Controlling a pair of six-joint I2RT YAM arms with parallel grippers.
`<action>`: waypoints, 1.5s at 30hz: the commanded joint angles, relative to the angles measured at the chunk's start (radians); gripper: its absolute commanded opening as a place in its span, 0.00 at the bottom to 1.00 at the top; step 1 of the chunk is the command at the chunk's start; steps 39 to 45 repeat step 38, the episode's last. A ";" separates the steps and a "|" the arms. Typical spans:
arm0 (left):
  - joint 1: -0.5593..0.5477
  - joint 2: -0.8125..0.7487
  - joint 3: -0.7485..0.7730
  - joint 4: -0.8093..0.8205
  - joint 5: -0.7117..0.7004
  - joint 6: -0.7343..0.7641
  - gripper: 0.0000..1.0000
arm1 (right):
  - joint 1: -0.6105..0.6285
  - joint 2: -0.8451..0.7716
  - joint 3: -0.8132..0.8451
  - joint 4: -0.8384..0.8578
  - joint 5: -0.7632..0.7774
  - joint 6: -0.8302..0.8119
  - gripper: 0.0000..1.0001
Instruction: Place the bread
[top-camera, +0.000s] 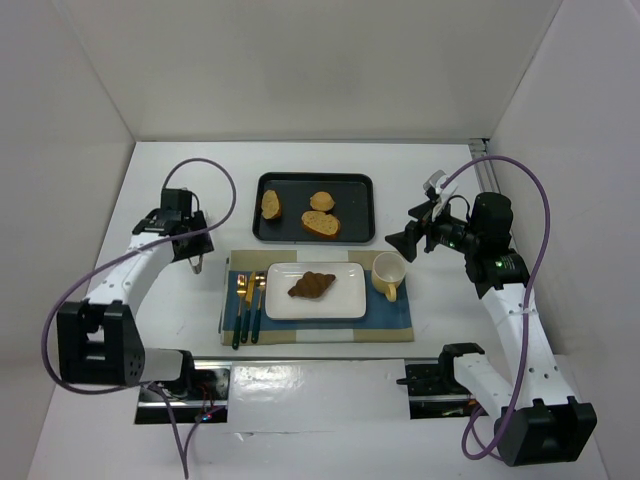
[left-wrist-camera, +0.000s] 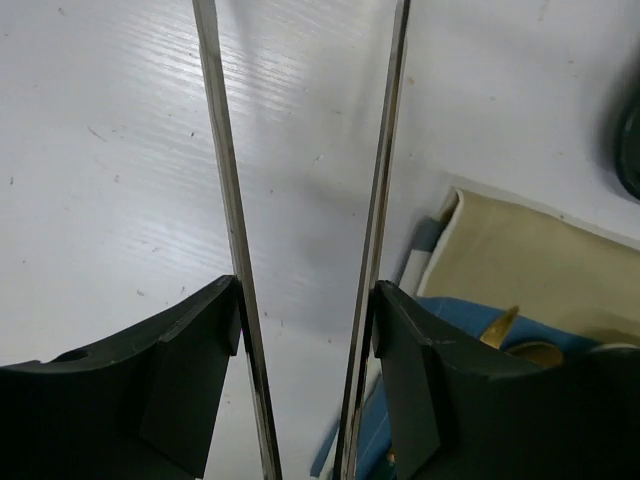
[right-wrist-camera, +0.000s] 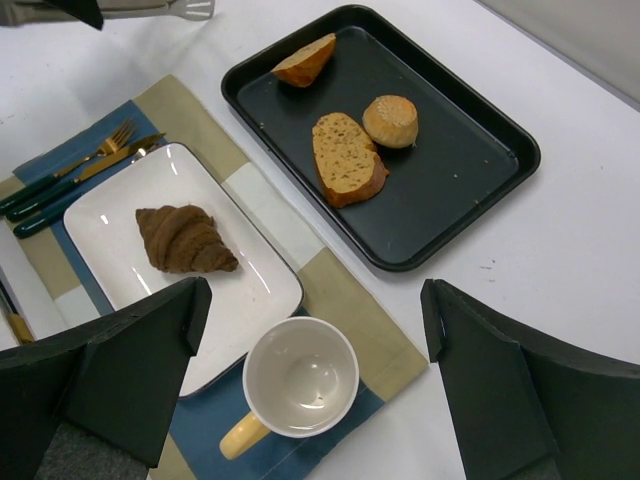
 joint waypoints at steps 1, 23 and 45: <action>0.028 0.067 0.013 0.106 0.005 0.002 0.68 | -0.004 -0.018 0.029 0.003 -0.019 -0.010 1.00; 0.206 0.378 0.101 0.032 0.143 0.082 1.00 | -0.004 -0.027 0.029 0.003 -0.019 -0.010 1.00; 0.017 -0.317 -0.069 0.150 0.385 0.033 1.00 | -0.004 0.048 0.094 0.009 0.123 0.154 1.00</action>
